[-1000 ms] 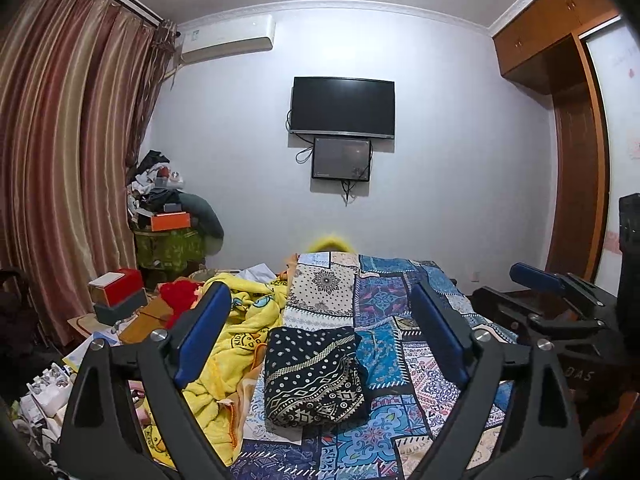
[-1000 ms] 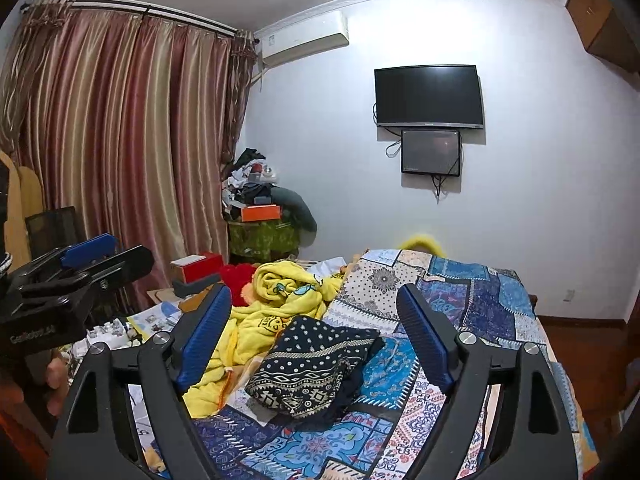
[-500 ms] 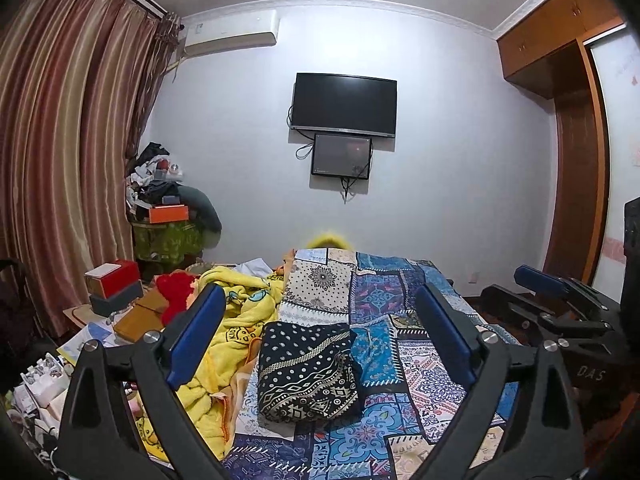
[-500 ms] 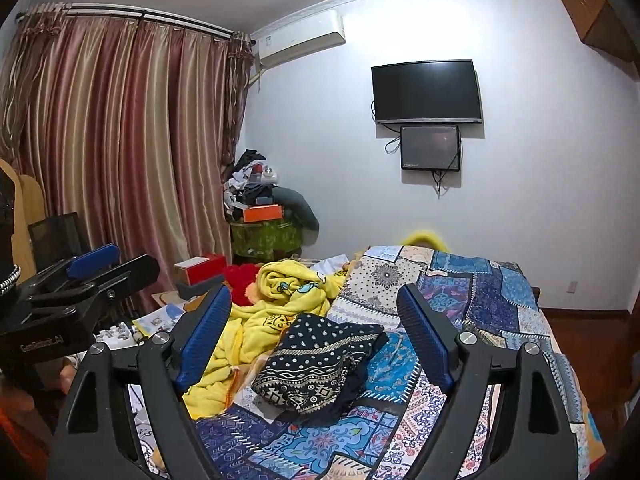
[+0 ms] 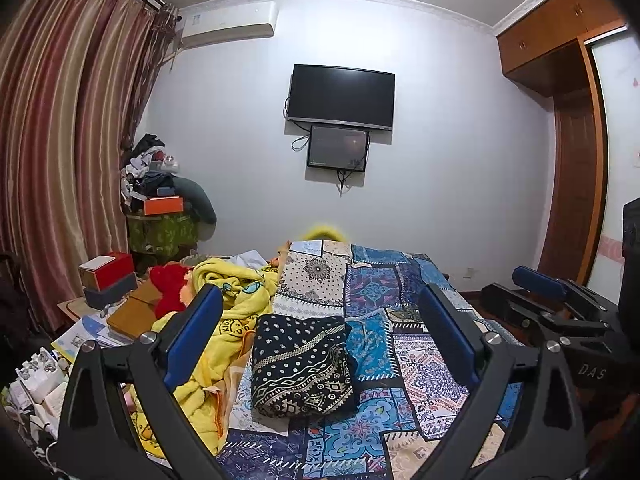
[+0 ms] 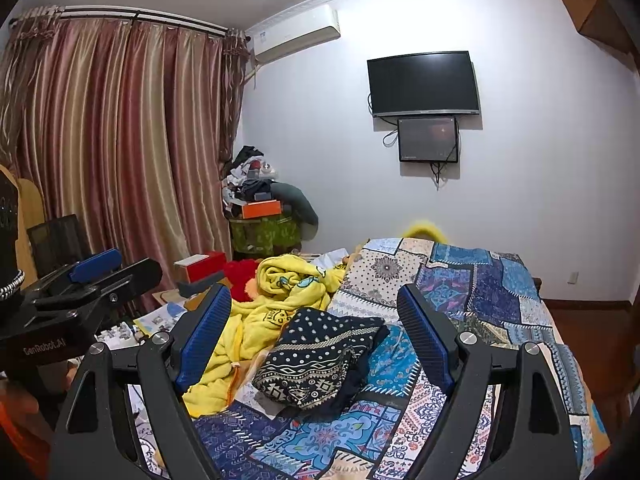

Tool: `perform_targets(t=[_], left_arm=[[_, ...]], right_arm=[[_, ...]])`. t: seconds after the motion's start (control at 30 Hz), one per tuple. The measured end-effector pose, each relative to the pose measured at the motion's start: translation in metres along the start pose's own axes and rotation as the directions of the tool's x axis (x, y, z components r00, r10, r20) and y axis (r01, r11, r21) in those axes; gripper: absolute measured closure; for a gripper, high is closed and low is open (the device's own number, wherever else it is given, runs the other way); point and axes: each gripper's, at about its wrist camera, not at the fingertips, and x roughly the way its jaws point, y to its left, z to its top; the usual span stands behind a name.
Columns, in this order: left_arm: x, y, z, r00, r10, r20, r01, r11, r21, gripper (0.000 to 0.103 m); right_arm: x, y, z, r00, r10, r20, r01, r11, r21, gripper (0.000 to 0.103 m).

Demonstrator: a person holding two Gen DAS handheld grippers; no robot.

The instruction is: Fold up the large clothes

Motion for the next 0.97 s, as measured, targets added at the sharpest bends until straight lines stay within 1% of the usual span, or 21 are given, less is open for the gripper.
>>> perform_targets(t=[0.4,0.97], left_arm=[[0.0086,0.0088,-0.0023,0.999,-0.028,-0.033,0.027,0.998,-0.048,0.002],[0.0090,0.0063,-0.0054,0.999,-0.033,-0.040,0.032,0.999,-0.036,0.002]], right_arm=[[0.0008,-0.0003,-0.0004,1.000,-0.008,-0.009,0.008,1.000,0.005,0.020],[0.0057,-0.0010,-0.0007,1.000,-0.009,-0.021,0.009,1.000,0.012,0.020]])
